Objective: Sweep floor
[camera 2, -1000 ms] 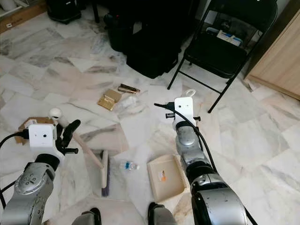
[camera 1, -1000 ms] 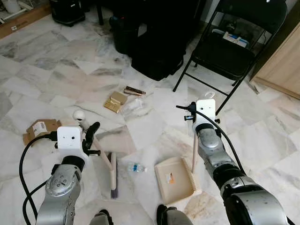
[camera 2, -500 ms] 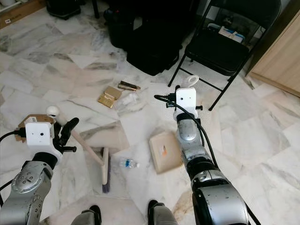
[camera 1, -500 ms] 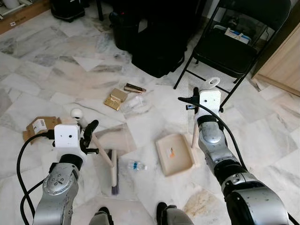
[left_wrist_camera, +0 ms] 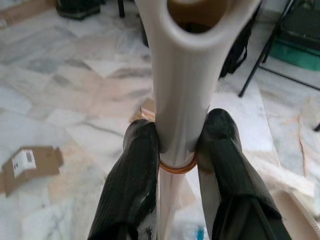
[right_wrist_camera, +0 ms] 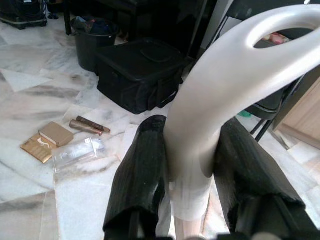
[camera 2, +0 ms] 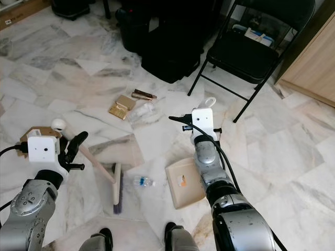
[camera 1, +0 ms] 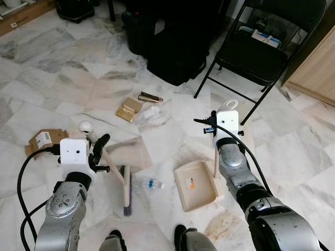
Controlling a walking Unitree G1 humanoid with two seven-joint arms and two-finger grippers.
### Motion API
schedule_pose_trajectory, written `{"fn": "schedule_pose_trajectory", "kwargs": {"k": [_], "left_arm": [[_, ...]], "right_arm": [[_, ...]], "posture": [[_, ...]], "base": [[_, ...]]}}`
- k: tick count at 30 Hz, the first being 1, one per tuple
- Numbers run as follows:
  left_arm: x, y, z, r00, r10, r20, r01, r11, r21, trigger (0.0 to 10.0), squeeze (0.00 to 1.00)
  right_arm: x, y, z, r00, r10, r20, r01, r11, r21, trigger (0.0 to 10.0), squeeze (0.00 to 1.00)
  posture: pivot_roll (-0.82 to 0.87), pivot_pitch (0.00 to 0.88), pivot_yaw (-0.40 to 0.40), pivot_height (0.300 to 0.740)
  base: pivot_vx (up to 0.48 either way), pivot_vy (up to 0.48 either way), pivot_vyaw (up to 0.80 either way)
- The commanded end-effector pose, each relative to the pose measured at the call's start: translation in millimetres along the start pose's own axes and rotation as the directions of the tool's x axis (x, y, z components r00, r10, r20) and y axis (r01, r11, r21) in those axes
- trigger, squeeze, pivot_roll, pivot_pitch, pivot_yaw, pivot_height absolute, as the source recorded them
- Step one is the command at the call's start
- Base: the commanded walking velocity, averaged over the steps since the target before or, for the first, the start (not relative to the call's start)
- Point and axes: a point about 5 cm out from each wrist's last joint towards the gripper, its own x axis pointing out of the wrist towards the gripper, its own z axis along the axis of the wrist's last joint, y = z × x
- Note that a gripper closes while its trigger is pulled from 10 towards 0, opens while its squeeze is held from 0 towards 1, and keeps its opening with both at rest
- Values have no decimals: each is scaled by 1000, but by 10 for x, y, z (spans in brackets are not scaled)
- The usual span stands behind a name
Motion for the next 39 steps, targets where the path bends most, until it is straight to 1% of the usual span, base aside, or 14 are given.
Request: {"fn": "schedule_pose_trajectory", "kwargs": {"k": [1, 4, 7, 12, 14, 16, 19, 24, 27, 29, 33, 37, 38, 39], "left_arm": [[-46, -36, -184, 995, -20, -97, 16, 999, -41, 10000, 0], [-62, -61, -242, 992, -34, -119, 24, 996, -88, 10000, 0], [-96, -124, -319, 983, -89, -162, 54, 976, -211, 10000, 0], [-122, -196, -270, 962, -165, -218, 116, 968, -224, 10000, 0], [-134, -183, -244, 955, -155, -252, 98, 969, -225, 10000, 0], [-124, -143, -179, 939, -107, -328, 3, 953, -304, 10000, 0], [-116, -168, -121, 925, -121, -360, -9, 941, -339, 10000, 0], [-21, -281, 119, 939, -155, -307, -22, 864, -503, 10000, 0], [-4, -355, 198, 939, -192, -286, -3, 826, -563, 10000, 0], [9, -440, 303, 935, -242, -261, 23, 774, -633, 10000, 0], [11, -522, 347, 925, -287, -251, 36, 722, -691, 10000, 0], [9, -455, 329, 924, -261, -281, 7, 743, -669, 10000, 0], [27, -327, 367, 948, -163, -274, -30, 810, -585, 10000, 0], [33, -287, 391, 956, -132, -262, -39, 828, -559, 10000, 0]], "right_arm": [[-75, -21, -199, 996, 6, -86, -9, 999, -32, 10000, 0], [-73, -22, -198, 996, 5, -86, -7, 999, -31, 10000, 0], [-68, -34, -188, 997, 0, -80, -2, 1000, -30, 10000, 0], [-64, -46, -185, 997, -3, -80, 1, 999, -32, 10000, 0], [-59, -50, -177, 997, -7, -77, 5, 1000, -29, 10000, 0], [-53, -49, -164, 997, -10, -72, 8, 1000, -25, 10000, 0], [-48, -44, -155, 997, -10, -70, 8, 1000, -24, 10000, 0], [-41, -20, -135, 998, -11, -68, 10, 1000, -15, 10000, 0], [-36, -7, -119, 998, -11, -61, 11, 1000, -9, 10000, 0], [-32, 3, -109, 998, -11, -59, 11, 1000, -6, 10000, 0], [-31, 14, -101, 998, -15, -57, 15, 1000, 7, 10000, 0], [-29, 32, -90, 998, -12, -54, 13, 1000, 10, 10000, 0], [-29, 32, -90, 998, -13, -54, 13, 1000, 11, 10000, 0], [-29, 32, -91, 998, -13, -54, 13, 1000, 11, 10000, 0]], "posture": [[-3, 324, -82, 740], [-5, 323, -81, 740], [-6, 321, -81, 740], [4, 319, -79, 740], [6, 318, -77, 740], [11, 321, -75, 740], [21, 320, -73, 740], [34, 321, -68, 740], [37, 320, -66, 740], [42, 318, -63, 740], [47, 316, -62, 740], [50, 314, -60, 740], [52, 314, -61, 740], [52, 314, -62, 740]], "base": [[0, 0, 0], [0, 0, 0], [0, 0, 0], [0, 0, 0], [0, 0, 0], [0, 0, 0], [0, 0, 0], [0, 0, 0], [0, 0, 0], [0, 0, 0], [0, 0, 0], [0, 0, 0], [0, 0, 0], [0, 0, 0]]}}
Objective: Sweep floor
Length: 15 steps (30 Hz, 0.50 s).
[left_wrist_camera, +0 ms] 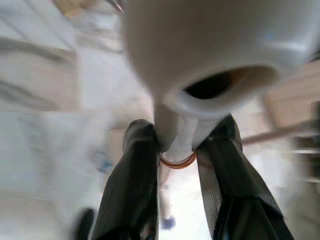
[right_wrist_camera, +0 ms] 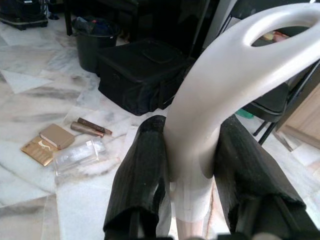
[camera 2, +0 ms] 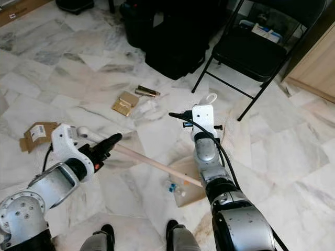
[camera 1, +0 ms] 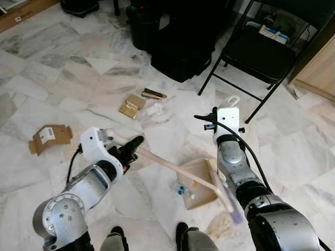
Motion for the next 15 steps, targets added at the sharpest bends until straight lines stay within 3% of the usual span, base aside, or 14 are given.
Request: {"fn": "schedule_pose_trajectory", "kwargs": {"k": [1, 3, 5, 7, 10, 12, 15], "left_arm": [[-77, 2, 158, 994, 31, 107, -39, 996, 81, 10000, 0], [-147, -100, 406, 973, -34, 228, 8, 994, 111, 10000, 0], [-192, -108, 562, 950, -34, 310, -10, 990, 140, 10000, 0], [-254, -86, 746, 907, -13, 422, -38, 993, 111, 10000, 0], [-408, -50, 1044, 794, 13, 608, -53, 997, 47, 10000, 0], [-469, -9, 1120, 760, 25, 649, -75, 996, 50, 10000, 0], [-481, 69, 1085, 774, 33, 632, -173, 971, 162, 10000, 0]], "right_arm": [[-78, 26, -184, 997, 12, -80, -12, 1000, -2, 10000, 0], [-78, 25, -188, 997, 13, -83, -13, 1000, -3, 10000, 0], [-80, 25, -191, 996, 13, -84, -13, 1000, -4, 10000, 0], [-82, 25, -195, 996, 13, -85, -14, 1000, -5, 10000, 0], [-86, 27, -201, 996, 13, -87, -14, 1000, -4, 10000, 0], [-90, 29, -207, 996, 14, -88, -15, 1000, -5, 10000, 0], [-92, 33, -207, 996, 15, -87, -16, 1000, -5, 10000, 0]], "posture": [[52, 314, -62, 740], [54, 316, -62, 740], [55, 316, -63, 740], [55, 317, -63, 740], [53, 318, -63, 740], [56, 318, -63, 740], [55, 318, -64, 740]], "base": [[0, 0, 0], [0, 0, 0], [0, 0, 0], [0, 0, 0], [0, 0, 0], [0, 0, 0], [0, 0, 0]]}}
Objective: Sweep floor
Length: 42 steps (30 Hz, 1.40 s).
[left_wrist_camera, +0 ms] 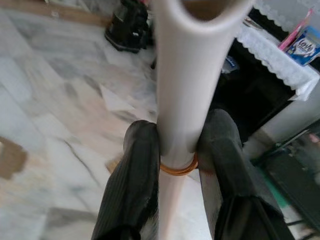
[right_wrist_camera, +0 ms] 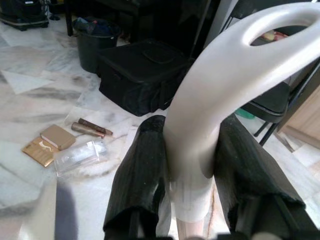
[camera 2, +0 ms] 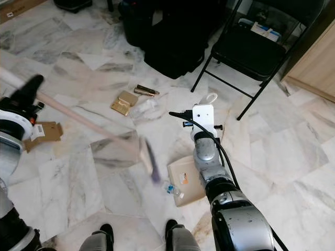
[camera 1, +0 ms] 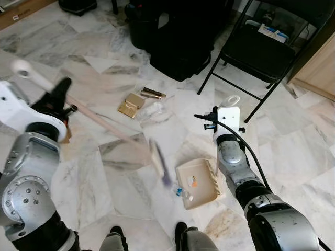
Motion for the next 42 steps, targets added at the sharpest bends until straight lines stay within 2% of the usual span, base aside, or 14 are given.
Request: {"fn": "schedule_pose_trajectory", "kwargs": {"k": [1, 3, 5, 12, 16, 18, 19, 20, 21, 23, 27, 30, 36, 42], "left_arm": [[-55, -5, -3, 1000, -29, -1, 29, 993, 116, 10000, 0], [-77, -14, -159, 991, -71, -112, 103, 947, 306, 10000, 0], [-94, -19, -263, 979, -81, -187, 154, 897, 415, 10000, 0], [-163, -50, -473, 948, -152, -281, 276, 831, 482, 10000, 0], [-230, -38, -545, 923, -187, -336, 334, 822, 461, 10000, 0], [-349, -25, -652, 864, -233, -447, 420, 823, 383, 10000, 0], [-349, -25, -652, 864, -233, -447, 420, 823, 383, 10000, 0], [-400, -14, -699, 830, -243, -503, 457, 813, 361, 10000, 0], [-501, 24, -791, 753, -251, -608, 517, 798, 311, 10000, 0], [-569, 70, -850, 697, -238, -676, 525, 812, 256, 10000, 0], [-573, 67, -852, 683, -258, -683, 519, 829, 206, 10000, 0], [-510, -72, -795, 671, -351, -654, 524, 848, 82, 10000, 0], [-466, -137, -834, 652, -335, -680, 481, 876, 29, 10000, 0], [-449, -185, -880, 673, -332, -661, 416, 909, -33, 10000, 0]], "right_arm": [[-91, 21, -211, 996, 14, -91, -15, 1000, -9, 10000, 0], [-89, 20, -209, 996, 16, -90, -16, 1000, -9, 10000, 0], [-90, 18, -210, 996, 16, -90, -17, 1000, -9, 10000, 0], [-87, 15, -207, 996, 15, -88, -16, 1000, -10, 10000, 0], [-82, 0, -203, 996, 12, -87, -13, 1000, -10, 10000, 0], [-73, -12, -194, 996, 8, -85, -9, 1000, -11, 10000, 0], [-73, -12, -194, 996, 8, -85, -9, 1000, -11, 10000, 0], [-71, -13, -192, 996, 7, -85, -8, 1000, -11, 10000, 0], [-69, -13, -188, 996, 7, -84, -8, 1000, -10, 10000, 0], [-65, -9, -182, 997, 9, -82, -10, 1000, -7, 10000, 0], [-64, 0, -176, 997, 13, -80, -13, 1000, -4, 10000, 0], [-57, 3, -164, 997, 15, -78, -15, 1000, -2, 10000, 0], [-40, 1, -138, 997, 16, -73, -16, 1000, 2, 10000, 0], [-46, 47, -135, 996, 42, -74, -41, 999, 17, 10000, 0]], "posture": [[54, 317, -65, 740], [54, 318, -65, 740], [54, 317, -65, 740], [44, 309, -65, 740], [45, 305, -64, 740], [48, 302, -63, 740], [48, 302, -63, 740], [49, 303, -62, 740], [54, 300, -60, 740], [54, 302, -58, 740], [53, 299, -58, 740], [51, 302, -56, 740], [51, 303, -54, 740], [55, 302, -54, 740]], "base": [[0, 0, 0], [0, 0, 0], [0, 0, 0], [0, 0, 0], [0, 0, 0], [0, 0, 0], [0, 0, 0], [0, 0, 0], [0, 0, 0], [0, 0, 0], [0, 0, 0], [0, 0, 0], [0, 0, 0], [0, 0, 0]]}}
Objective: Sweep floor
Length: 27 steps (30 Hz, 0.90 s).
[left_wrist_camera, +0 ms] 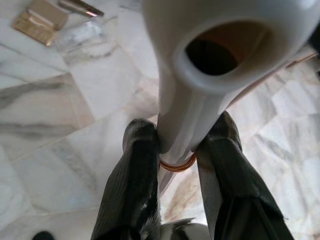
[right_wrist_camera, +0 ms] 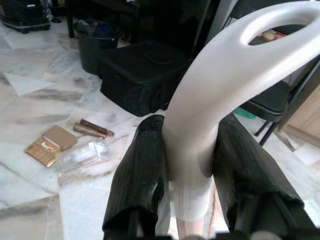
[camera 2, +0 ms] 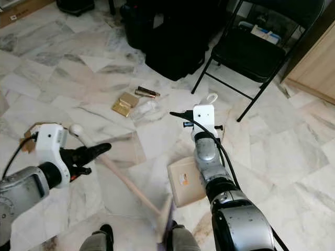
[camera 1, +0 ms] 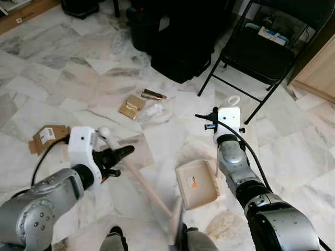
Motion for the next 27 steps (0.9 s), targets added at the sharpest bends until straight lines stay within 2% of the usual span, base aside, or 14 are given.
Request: {"fn": "schedule_pose_trajectory", "kwargs": {"k": [1, 4, 5, 7, 10, 11, 12, 13, 14, 16, 20, 21, 25, 27], "left_arm": [[22, -25, 13, 1000, -11, 15, 12, 999, -46, 10000, 0], [56, -13, 107, 996, 30, 88, -22, 996, -85, 10000, 0], [65, 35, 180, 987, 86, 136, -70, 991, -118, 10000, 0], [55, 87, 256, 971, 143, 190, -120, 984, -128, 10000, 0], [-12, 163, 414, 923, 215, 320, -187, 975, -118, 10000, 0], [-68, 194, 493, 878, 254, 407, -218, 967, -133, 10000, 0], [-86, 199, 514, 862, 262, 433, -223, 965, -140, 10000, 0], [-86, 199, 514, 862, 262, 433, -223, 965, -140, 10000, 0], [-110, 212, 514, 840, 286, 461, -262, 958, -116, 10000, 0], [-120, 229, 486, 822, 309, 478, -292, 950, -112, 10000, 0], [-132, 329, 361, 769, 389, 507, -408, 910, -80, 10000, 0], [-119, 343, 317, 766, 394, 508, -443, 896, -28, 10000, 0], [-86, 376, 190, 772, 399, 495, -502, 860, 90, 10000, 0], [-88, 372, 182, 773, 392, 499, -506, 855, 113, 10000, 0]], "right_arm": [[-54, 71, -126, 997, 35, -65, -35, 999, 11, 10000, 0], [-54, 78, -124, 997, 37, -64, -36, 999, 12, 10000, 0], [-53, 80, -122, 997, 38, -64, -37, 999, 13, 10000, 0], [-53, 78, -122, 997, 38, -64, -38, 999, 13, 10000, 0], [-50, 71, -120, 997, 39, -63, -38, 999, 14, 10000, 0], [-48, 67, -116, 997, 39, -60, -38, 999, 16, 10000, 0], [-47, 66, -114, 997, 39, -59, -38, 999, 16, 10000, 0], [-47, 66, -114, 997, 39, -59, -38, 999, 16, 10000, 0], [-44, 67, -104, 998, 40, -54, -39, 999, 19, 10000, 0], [-41, 69, -94, 998, 40, -48, -39, 999, 22, 10000, 0], [-31, 59, -70, 999, 36, -36, -35, 999, 28, 10000, 0], [-27, 52, -65, 999, 36, -34, -35, 999, 30, 10000, 0], [-24, 41, -57, 999, 42, -26, -41, 999, 33, 10000, 0], [-23, 35, -56, 999, 44, -24, -43, 998, 35, 10000, 0]], "posture": [[55, 303, -54, 740], [54, 301, -54, 740], [52, 301, -54, 740], [53, 301, -54, 740], [54, 298, -54, 740], [55, 298, -53, 740], [55, 298, -53, 740], [55, 298, -53, 740], [54, 296, -53, 740], [53, 294, -53, 740], [45, 290, -54, 740], [44, 291, -54, 740], [34, 289, -57, 740], [36, 291, -58, 740]], "base": [[0, 0, 0], [0, 0, 0], [0, 0, 0], [0, 0, 0], [0, 0, 0], [0, 0, 0], [0, 0, 0], [0, 0, 0], [0, 0, 0], [0, 0, 0], [0, 0, 0], [0, 0, 0], [0, 0, 0], [0, 0, 0]]}}
